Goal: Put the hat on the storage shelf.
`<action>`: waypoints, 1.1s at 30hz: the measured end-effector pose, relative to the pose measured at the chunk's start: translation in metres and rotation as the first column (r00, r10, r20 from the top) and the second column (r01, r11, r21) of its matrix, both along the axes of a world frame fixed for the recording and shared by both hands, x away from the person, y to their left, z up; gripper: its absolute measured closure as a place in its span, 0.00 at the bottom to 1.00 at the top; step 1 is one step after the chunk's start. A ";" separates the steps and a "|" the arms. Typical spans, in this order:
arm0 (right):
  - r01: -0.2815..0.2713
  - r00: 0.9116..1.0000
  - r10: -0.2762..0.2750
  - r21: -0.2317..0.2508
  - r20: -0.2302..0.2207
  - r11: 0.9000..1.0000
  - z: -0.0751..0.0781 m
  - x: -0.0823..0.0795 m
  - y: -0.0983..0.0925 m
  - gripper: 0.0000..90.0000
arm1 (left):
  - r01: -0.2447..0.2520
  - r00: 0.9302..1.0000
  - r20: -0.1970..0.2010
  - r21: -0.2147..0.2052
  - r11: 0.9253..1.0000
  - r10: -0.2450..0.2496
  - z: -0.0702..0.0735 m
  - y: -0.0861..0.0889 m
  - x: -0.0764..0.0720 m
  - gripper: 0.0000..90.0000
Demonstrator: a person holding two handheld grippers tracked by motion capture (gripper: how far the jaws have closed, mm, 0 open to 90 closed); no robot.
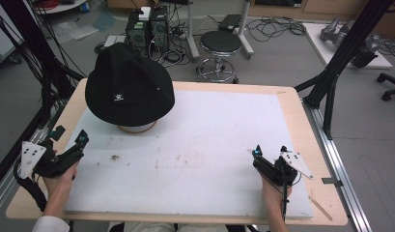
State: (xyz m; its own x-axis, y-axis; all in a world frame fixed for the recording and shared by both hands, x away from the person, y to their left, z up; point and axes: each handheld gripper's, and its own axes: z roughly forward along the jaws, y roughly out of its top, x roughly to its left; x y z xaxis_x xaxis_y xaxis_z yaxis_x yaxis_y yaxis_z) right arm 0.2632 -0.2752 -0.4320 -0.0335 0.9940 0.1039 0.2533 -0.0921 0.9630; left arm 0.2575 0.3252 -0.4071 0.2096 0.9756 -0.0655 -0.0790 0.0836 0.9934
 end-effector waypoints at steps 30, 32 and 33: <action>-0.005 1.000 0.005 -0.001 -0.001 1.000 -0.001 -0.001 0.001 0.12 | -0.020 0.999 -0.034 -0.016 1.000 0.020 -0.023 0.003 -0.017 0.27; -0.005 1.000 0.005 0.002 -0.003 1.000 -0.001 -0.001 0.002 0.12 | -0.019 0.999 -0.039 -0.020 1.000 0.018 -0.024 0.002 -0.016 0.27; -0.005 1.000 0.005 0.001 -0.003 1.000 -0.001 0.000 0.001 0.12 | -0.016 0.999 -0.047 -0.017 1.000 0.015 -0.026 0.002 -0.017 0.27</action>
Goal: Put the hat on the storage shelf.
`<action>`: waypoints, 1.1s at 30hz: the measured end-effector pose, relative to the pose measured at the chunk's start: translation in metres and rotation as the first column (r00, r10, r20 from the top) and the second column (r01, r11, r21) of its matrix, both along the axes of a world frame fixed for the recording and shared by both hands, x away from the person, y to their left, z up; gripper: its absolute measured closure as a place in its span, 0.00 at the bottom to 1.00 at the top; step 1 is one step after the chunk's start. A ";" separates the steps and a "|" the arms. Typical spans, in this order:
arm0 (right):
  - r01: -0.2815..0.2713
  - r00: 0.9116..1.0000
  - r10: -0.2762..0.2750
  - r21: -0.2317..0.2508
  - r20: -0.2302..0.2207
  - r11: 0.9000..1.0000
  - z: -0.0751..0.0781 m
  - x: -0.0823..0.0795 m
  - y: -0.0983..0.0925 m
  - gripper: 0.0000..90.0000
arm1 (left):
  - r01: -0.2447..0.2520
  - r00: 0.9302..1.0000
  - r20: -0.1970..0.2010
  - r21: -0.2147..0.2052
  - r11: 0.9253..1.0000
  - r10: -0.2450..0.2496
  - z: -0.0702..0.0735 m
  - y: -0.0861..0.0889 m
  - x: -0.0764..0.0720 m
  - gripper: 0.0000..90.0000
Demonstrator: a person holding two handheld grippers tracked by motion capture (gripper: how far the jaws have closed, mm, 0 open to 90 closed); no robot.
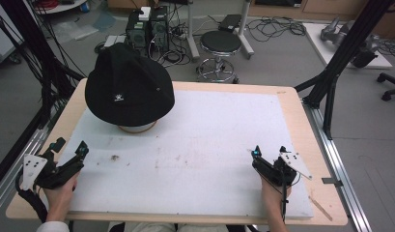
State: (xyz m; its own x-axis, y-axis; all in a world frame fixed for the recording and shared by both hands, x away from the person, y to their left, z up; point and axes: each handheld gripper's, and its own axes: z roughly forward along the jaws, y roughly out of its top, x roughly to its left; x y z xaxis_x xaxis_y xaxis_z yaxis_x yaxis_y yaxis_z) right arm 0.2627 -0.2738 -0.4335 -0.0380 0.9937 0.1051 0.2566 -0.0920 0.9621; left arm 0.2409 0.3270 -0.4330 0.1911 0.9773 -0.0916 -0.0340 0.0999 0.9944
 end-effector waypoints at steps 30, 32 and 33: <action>0.001 1.000 0.000 0.019 -0.017 1.000 -0.001 0.000 0.000 0.12 | 0.018 1.000 -0.024 -0.012 1.000 -0.019 -0.005 0.002 -0.002 0.28; 0.000 1.000 0.001 0.016 -0.018 1.000 -0.001 0.001 0.000 0.12 | 0.018 1.000 -0.025 -0.011 1.000 -0.018 -0.005 0.002 -0.002 0.28; 0.001 1.000 0.000 0.018 -0.019 1.000 -0.001 0.001 0.000 0.12 | 0.018 1.000 -0.025 -0.013 1.000 -0.018 -0.005 0.002 -0.002 0.28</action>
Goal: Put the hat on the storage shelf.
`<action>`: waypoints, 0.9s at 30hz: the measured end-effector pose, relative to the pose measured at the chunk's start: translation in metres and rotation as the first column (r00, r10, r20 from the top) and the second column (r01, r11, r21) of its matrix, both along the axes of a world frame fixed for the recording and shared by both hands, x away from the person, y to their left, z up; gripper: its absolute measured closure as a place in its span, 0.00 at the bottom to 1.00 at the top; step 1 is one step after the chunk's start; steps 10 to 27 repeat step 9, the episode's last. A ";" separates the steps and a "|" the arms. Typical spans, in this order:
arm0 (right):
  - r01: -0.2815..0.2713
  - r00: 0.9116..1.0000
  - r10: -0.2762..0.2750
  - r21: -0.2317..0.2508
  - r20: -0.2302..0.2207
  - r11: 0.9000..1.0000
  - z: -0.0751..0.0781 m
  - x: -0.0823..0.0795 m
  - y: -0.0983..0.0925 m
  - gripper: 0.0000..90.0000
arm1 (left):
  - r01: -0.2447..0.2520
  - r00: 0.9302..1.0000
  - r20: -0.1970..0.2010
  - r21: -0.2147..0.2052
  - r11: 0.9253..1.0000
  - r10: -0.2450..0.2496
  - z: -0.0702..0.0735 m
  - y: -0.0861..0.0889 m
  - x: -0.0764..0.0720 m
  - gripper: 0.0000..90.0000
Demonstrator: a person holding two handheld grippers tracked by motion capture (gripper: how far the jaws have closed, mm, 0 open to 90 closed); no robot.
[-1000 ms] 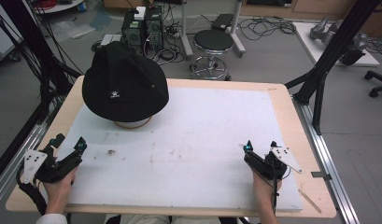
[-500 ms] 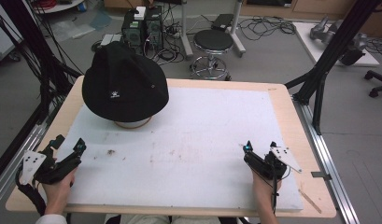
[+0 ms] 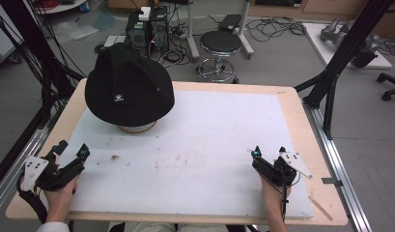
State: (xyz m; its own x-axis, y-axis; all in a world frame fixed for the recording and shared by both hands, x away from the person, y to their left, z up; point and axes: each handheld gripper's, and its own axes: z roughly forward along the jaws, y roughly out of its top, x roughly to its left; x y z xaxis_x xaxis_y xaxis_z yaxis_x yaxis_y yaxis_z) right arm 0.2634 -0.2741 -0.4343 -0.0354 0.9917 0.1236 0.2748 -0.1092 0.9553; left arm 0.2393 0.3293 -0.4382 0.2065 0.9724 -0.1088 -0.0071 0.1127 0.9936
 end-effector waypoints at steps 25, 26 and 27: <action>0.000 1.000 0.000 0.003 -0.006 1.000 0.000 0.001 -0.001 0.12 | 0.002 1.000 -0.004 0.000 1.000 -0.002 -0.001 0.000 0.001 0.28; 0.000 1.000 0.000 0.003 -0.006 1.000 0.000 0.001 -0.001 0.12 | 0.002 1.000 -0.004 0.000 1.000 -0.002 -0.001 0.000 0.001 0.28; 0.000 1.000 0.000 0.003 -0.006 1.000 0.000 0.001 -0.001 0.12 | 0.002 1.000 -0.004 0.000 1.000 -0.002 -0.001 0.000 0.001 0.28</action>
